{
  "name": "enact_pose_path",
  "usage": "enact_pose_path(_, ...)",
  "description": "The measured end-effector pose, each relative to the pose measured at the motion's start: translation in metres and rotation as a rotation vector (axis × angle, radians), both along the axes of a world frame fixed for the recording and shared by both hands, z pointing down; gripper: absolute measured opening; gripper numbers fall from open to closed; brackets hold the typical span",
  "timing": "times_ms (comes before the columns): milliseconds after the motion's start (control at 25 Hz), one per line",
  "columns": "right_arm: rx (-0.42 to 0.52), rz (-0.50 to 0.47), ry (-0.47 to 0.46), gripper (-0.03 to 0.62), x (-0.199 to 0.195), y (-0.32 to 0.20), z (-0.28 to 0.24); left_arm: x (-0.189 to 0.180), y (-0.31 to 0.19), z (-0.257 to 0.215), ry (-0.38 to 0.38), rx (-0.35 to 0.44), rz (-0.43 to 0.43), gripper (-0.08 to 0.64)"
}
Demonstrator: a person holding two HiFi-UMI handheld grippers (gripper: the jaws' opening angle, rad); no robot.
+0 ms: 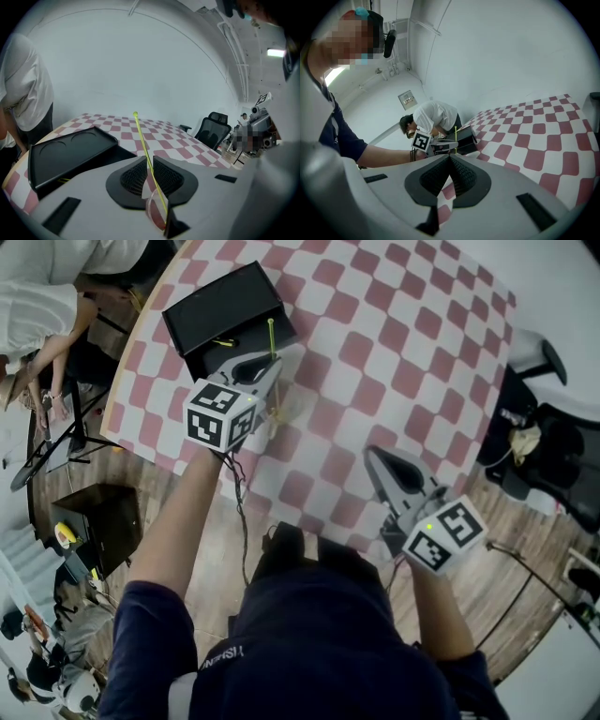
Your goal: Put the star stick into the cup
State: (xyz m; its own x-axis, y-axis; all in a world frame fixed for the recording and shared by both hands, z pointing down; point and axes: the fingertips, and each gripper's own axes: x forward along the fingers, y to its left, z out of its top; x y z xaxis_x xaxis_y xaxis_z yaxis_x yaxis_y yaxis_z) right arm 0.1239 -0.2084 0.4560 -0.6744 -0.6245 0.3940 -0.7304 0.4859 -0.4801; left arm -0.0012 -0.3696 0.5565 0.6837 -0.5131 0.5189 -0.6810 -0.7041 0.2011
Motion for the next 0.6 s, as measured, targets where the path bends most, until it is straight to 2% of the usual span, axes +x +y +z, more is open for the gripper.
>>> enact_pose_path(160,0.003,0.001,0.000,0.009,0.000,0.002,-0.001,0.000,0.004,0.005,-0.009,-0.020,0.010,0.101)
enact_pose_path(440,0.010,-0.003,0.003,0.009,-0.007,0.004,-0.005,-0.012,0.010,-0.003,0.010,-0.012,-0.022,0.107)
enact_pose_path(600,0.028,-0.006,0.013,0.009,-0.012,0.005,-0.009,-0.019,0.020,-0.017,0.046,-0.002,-0.039,0.107)
